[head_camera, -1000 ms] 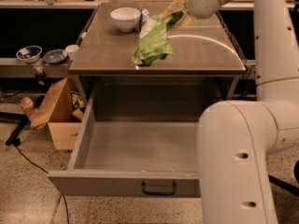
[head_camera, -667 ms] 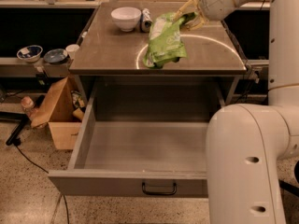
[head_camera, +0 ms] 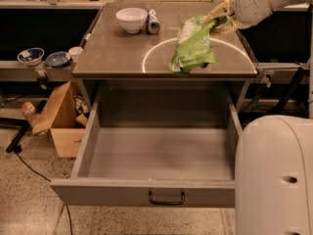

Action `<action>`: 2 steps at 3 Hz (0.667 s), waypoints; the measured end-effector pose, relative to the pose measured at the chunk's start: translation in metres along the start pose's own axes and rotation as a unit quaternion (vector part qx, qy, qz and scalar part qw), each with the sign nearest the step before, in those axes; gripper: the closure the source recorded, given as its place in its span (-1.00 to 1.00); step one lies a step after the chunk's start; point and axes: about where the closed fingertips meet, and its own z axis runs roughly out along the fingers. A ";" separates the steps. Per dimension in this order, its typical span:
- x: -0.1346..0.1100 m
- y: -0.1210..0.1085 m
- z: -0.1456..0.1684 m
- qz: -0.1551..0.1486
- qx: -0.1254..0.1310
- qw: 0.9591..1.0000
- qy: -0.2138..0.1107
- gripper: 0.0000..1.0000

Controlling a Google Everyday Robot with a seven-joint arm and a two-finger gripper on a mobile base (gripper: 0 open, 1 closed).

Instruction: Place green rice chip bag into top drawer

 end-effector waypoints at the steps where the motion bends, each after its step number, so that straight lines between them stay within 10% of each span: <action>1: 0.003 0.016 -0.020 0.036 -0.001 0.999 0.016 1.00; 2: 0.007 0.013 -0.016 0.037 0.006 0.999 0.019 1.00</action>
Offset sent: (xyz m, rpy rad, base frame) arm -0.0146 -0.0253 0.0009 -0.0064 0.0417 -0.0529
